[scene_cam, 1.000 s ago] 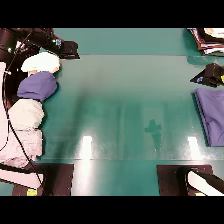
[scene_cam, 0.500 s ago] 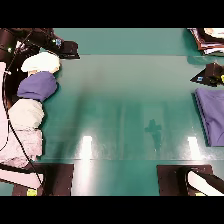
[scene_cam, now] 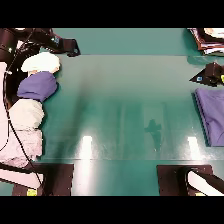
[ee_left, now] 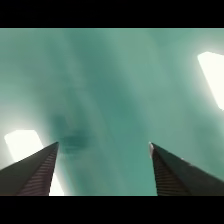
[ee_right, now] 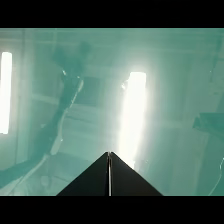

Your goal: Fold the shirts.

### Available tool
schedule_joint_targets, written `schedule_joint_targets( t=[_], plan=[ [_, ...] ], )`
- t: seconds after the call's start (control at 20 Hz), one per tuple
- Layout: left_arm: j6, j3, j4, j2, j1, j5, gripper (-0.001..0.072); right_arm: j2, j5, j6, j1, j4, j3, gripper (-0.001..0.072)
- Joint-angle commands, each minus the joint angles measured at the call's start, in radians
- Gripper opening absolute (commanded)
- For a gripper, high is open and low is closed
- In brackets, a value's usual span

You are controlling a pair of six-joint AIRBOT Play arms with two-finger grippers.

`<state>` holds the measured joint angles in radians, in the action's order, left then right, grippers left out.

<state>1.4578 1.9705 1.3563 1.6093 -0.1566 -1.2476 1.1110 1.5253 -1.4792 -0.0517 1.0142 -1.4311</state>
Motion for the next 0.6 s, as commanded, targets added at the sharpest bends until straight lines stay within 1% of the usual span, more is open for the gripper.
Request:
schedule_joint_targets(
  t=[0.0,0.15,0.4,0.55],
  plan=[
    [0.095,0.000,0.377,0.031,0.031,0.123,0.0663,0.000,0.000,0.000,0.001,-0.001,-0.001,0.0015],
    [0.140,0.000,0.380,0.120,0.128,0.165,0.0663,0.000,-0.011,0.000,0.002,-0.002,-0.001,0.0015],
    [0.140,0.000,0.355,0.292,0.258,0.217,0.0663,0.000,-0.031,-0.001,0.002,-0.002,0.000,0.0015],
    [0.140,0.000,0.330,0.363,0.304,0.267,0.0663,0.000,-0.059,-0.002,0.002,-0.002,0.000,0.0015]
  ],
)
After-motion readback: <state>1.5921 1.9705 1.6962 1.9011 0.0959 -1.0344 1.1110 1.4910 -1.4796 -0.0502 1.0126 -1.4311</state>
